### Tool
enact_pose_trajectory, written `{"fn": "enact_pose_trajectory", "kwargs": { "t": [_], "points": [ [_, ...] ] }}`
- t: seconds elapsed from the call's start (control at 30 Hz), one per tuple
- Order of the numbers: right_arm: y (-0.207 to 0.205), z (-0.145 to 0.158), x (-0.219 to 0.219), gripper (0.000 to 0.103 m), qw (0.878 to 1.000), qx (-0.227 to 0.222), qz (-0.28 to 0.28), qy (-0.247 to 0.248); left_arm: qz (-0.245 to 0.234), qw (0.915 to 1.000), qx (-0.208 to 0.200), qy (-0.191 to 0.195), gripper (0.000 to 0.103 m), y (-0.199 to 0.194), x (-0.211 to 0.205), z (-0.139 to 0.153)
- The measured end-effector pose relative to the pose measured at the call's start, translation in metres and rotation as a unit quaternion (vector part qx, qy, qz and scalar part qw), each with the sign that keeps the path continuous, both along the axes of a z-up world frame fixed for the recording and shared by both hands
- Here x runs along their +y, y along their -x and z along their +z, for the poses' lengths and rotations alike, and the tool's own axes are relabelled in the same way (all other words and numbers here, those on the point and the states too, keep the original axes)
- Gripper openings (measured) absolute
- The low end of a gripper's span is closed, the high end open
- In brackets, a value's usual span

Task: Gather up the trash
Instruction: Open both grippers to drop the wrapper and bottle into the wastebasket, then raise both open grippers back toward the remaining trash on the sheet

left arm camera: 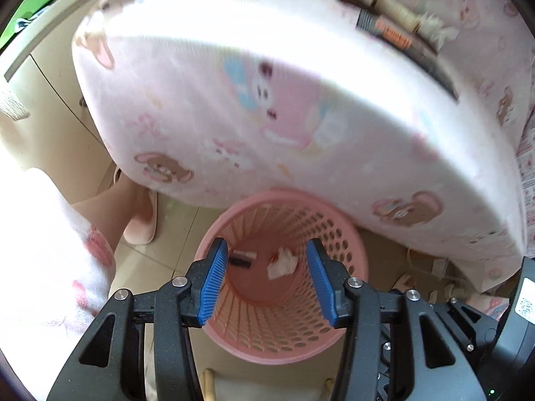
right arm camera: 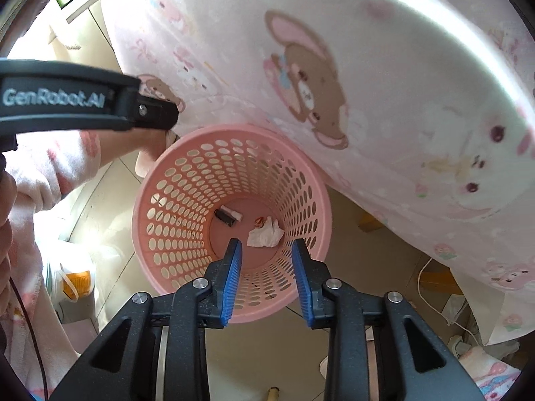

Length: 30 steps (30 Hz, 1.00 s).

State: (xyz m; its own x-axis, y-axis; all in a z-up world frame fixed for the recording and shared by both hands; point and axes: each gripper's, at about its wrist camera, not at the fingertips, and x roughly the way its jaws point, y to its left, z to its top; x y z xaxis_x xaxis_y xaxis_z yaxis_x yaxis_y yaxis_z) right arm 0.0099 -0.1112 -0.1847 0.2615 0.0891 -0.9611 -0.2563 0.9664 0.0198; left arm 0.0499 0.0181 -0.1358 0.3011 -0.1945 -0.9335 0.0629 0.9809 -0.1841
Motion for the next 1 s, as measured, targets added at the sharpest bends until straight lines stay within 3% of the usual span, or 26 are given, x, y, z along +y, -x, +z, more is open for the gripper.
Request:
{"fn": "enact_pose_trajectory", "kwargs": {
  "t": [0.1,0.23,0.4,0.47,0.6,0.7,0.87,1.0],
  "points": [
    [0.003,0.020,-0.004,0.034,1.000,-0.026,-0.005,-0.011,0.004,0.9991,-0.042,0.003,0.048,0.003,0.004,0.019],
    [0.012,0.053,-0.011,0.046,0.996,-0.078,-0.014,-0.033,0.002,0.9939,-0.110,-0.009,0.048,0.011,0.002,0.046],
    [0.021,0.095,-0.025,0.046,0.985,-0.151,-0.051,-0.072,0.015,0.9819,-0.187,-0.029,0.048,0.024,-0.001,0.075],
    [0.024,0.110,-0.031,0.046,0.977,-0.187,-0.060,-0.078,0.030,0.9773,-0.209,-0.015,0.049,0.030,0.006,0.086],
    [0.024,0.132,-0.037,0.046,0.965,-0.248,-0.065,-0.051,0.040,0.9680,-0.247,-0.023,0.060,0.034,0.010,0.101],
    [0.015,0.139,-0.050,0.046,0.964,-0.248,-0.082,-0.049,0.040,0.9663,-0.252,-0.032,0.067,0.035,0.008,0.103],
    [0.004,0.141,-0.072,0.046,0.964,-0.225,-0.132,-0.053,0.027,0.9667,-0.253,-0.024,0.068,0.041,0.004,0.101],
    [0.003,0.146,-0.080,0.046,0.960,-0.239,-0.143,-0.036,0.033,0.9604,-0.274,-0.036,0.080,0.046,0.003,0.105]
  ]
}}
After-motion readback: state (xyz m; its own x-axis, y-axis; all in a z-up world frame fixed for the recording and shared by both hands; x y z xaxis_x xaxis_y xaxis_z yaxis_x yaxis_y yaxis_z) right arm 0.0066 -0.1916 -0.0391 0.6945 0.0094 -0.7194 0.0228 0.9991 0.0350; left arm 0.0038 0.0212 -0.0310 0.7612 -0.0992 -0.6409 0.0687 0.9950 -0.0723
